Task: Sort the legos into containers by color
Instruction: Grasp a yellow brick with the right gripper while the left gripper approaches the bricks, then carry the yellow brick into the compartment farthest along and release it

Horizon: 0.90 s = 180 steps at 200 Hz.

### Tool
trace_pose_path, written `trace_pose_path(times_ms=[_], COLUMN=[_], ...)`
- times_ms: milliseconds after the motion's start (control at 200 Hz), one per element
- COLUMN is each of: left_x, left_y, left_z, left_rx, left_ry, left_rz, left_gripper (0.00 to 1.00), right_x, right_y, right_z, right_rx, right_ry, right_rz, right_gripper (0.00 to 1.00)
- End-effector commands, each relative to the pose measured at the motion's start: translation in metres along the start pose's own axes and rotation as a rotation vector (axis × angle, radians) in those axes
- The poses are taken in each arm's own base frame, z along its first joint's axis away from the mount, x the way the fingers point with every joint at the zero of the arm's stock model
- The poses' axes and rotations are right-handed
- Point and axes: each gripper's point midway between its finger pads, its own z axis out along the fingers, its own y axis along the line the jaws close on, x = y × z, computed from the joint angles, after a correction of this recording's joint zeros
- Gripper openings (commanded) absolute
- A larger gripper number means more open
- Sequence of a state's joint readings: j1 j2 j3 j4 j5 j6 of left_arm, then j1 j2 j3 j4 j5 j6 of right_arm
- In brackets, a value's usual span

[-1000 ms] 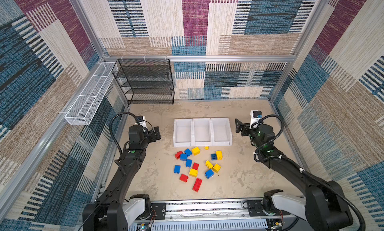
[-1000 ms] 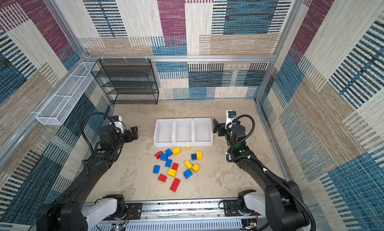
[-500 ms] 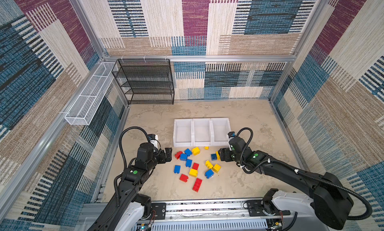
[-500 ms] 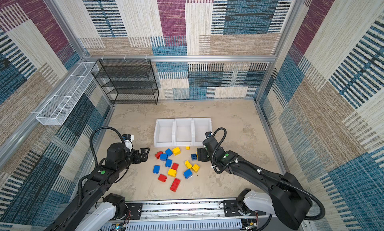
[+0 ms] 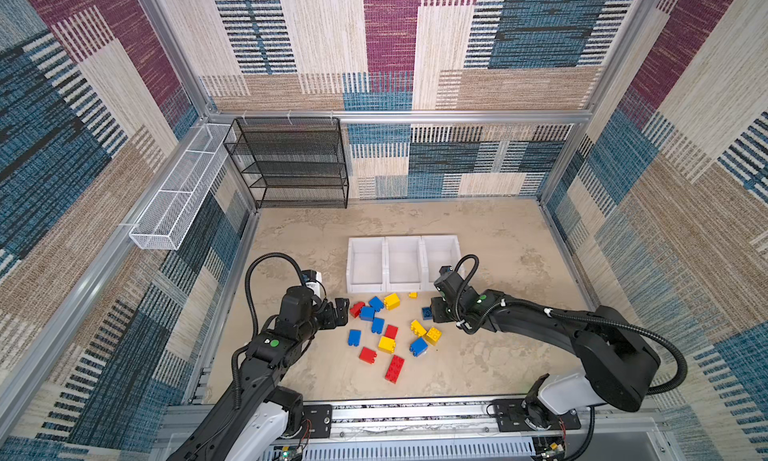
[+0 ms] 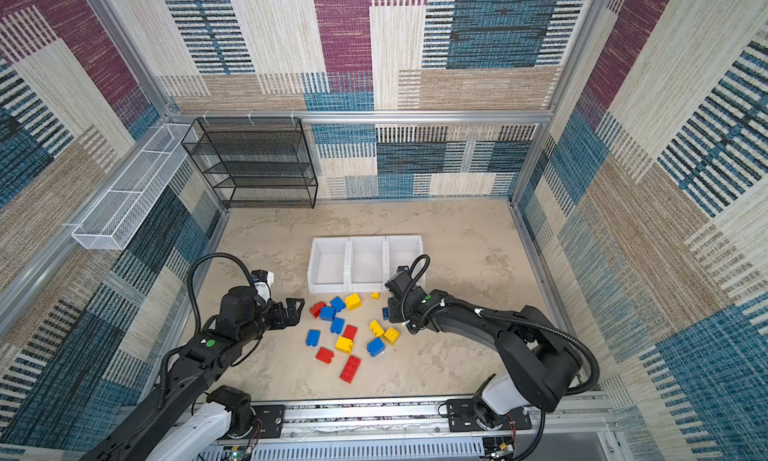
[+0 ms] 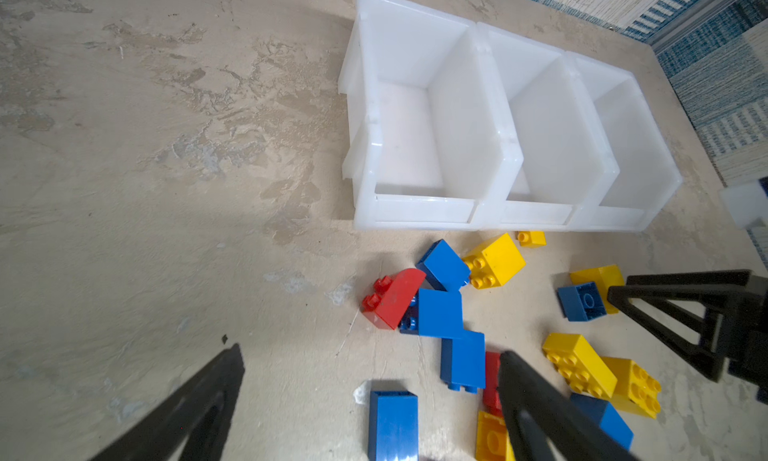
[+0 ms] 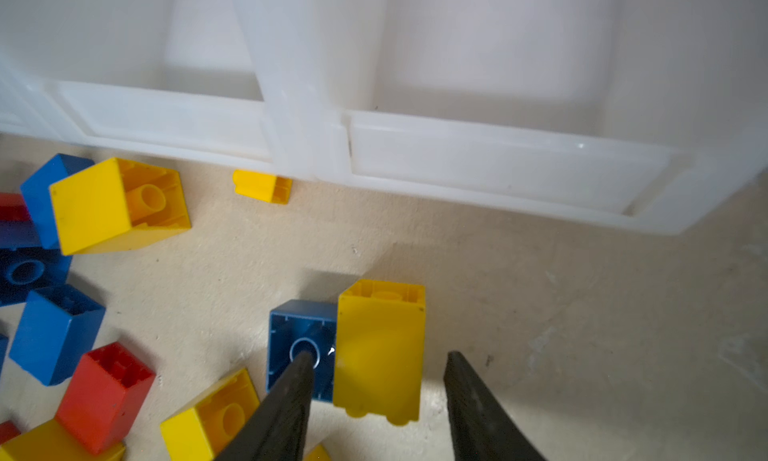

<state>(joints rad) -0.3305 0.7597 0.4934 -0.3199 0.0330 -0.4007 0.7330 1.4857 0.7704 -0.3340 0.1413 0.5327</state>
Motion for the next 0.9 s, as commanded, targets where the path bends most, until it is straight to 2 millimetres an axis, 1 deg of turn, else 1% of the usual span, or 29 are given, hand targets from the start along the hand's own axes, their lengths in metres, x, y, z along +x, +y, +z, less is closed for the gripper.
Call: trace_pose_path(times_ms=[0, 205, 416, 521, 596, 691, 801, 897], left_x=[0.002, 0.003, 0.005, 0.005, 0.004, 0.002, 0.001, 0.003], left_y=[-0.002, -0.004, -0.006, -0.008, -0.008, -0.010, -0.012, -0.013], left_z=[0.001, 0.000, 0.000, -0.001, -0.002, -0.002, -0.003, -0.004], left_rx=[0.013, 0.022, 0.026, 0.035, 0.038, 0.045, 0.056, 0.061], left_ry=[0.005, 0.005, 0.010, 0.005, -0.004, -0.010, -0.008, -0.006], left_rz=[-0.022, -0.019, -0.023, -0.025, -0.032, -0.031, -0.031, -0.034], left_gripper=[0.98, 0.98, 0.98, 0.98, 0.98, 0.98, 0.98, 0.98], right_x=[-0.005, -0.007, -0.006, -0.009, -0.014, -0.027, -0.050, -0.072], right_y=[0.000, -0.005, -0.009, -0.009, -0.008, -0.004, 0.004, 0.011], right_z=[0.001, -0.004, -0.010, -0.018, -0.027, -0.044, -0.065, -0.073], right_rx=[0.012, 0.032, 0.042, 0.039, 0.036, 0.019, -0.005, -0.005], right_ry=[-0.016, -0.035, -0.038, -0.047, -0.056, -0.098, -0.163, -0.197], right_rz=[0.012, 0.016, 0.016, 0.019, 0.019, 0.026, 0.004, -0.037], right_gripper=[0.47, 0.33, 0.27, 0.27, 0.27, 0.27, 0.26, 0.28])
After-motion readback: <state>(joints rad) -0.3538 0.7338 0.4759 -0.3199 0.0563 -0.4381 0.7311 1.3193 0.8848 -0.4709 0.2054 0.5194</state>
